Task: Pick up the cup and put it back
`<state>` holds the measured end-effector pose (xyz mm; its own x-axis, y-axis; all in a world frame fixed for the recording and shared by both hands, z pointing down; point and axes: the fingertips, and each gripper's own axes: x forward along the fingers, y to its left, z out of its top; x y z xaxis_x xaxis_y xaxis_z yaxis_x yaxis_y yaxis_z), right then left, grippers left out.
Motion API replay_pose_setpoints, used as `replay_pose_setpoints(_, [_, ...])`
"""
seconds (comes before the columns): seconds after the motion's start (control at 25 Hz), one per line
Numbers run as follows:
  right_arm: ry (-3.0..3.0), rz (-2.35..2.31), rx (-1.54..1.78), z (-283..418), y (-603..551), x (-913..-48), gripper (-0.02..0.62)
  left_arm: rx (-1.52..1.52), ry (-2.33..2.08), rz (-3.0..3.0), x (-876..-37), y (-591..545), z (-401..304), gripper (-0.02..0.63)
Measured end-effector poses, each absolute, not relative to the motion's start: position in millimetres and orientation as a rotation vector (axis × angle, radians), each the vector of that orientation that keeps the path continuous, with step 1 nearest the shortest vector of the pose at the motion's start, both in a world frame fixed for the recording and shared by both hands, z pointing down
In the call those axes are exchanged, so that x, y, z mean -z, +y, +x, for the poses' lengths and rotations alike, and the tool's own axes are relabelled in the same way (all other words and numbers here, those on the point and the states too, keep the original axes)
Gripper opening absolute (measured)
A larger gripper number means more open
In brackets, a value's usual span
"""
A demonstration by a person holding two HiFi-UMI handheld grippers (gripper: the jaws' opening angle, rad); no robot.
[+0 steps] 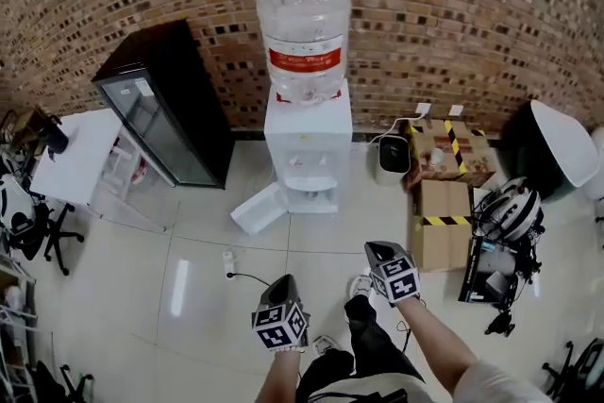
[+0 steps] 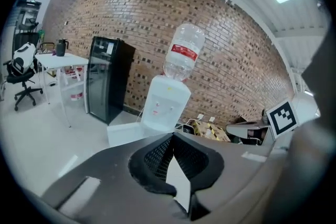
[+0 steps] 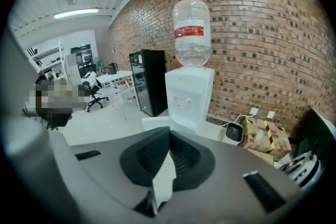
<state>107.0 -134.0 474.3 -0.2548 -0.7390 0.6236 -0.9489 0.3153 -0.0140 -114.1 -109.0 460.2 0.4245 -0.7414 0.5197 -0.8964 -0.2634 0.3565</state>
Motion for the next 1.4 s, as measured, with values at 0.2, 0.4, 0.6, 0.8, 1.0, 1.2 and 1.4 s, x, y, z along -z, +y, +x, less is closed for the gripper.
replay_pose_setpoints(0.2, [-2.11, 1.45, -0.487, 88.1, -91.1, -433.0, 0.008, -0.284, -1.371, 2.134, -409.1, -85.4, -107.3, 0.003])
replay_pose_setpoints(0.4, [-2.155, 1.444, -0.493, 84.0, -56.8, -405.4, 0.008, -0.285, -1.377, 2.184, -384.8, -66.8, -92.4, 0.003])
replay_pose_setpoints(0.6, [-2.189, 1.445, -0.535, 100.9, -22.7, -395.5, 0.008, -0.272, -1.399, 2.162, -383.3, -36.4, -71.7, 0.003])
replay_pose_setpoints(0.8, [-2.219, 1.43, -0.575, 123.0, 13.2, -389.8, 0.008, -0.28, -1.419, 2.138, -383.5, 0.2, -44.0, 0.003])
replay_pose_setpoints(1.0, [-2.274, 1.408, -0.596, 139.2, 37.8, -383.4, 0.008, -0.304, -1.436, 2.116, -389.6, 37.0, -22.2, 0.003])
replay_pose_setpoints(1.2, [-2.295, 1.37, -0.53, 148.6, 55.9, -373.1, 0.008, -0.295, -1.453, 2.115, -382.6, 55.4, -8.0, 0.003])
replay_pose_setpoints(1.4, [-2.313, 1.353, -0.515, 156.7, 60.7, -369.1, 0.006, -0.278, -1.472, 2.11, -378.8, 61.9, 0.8, 0.003])
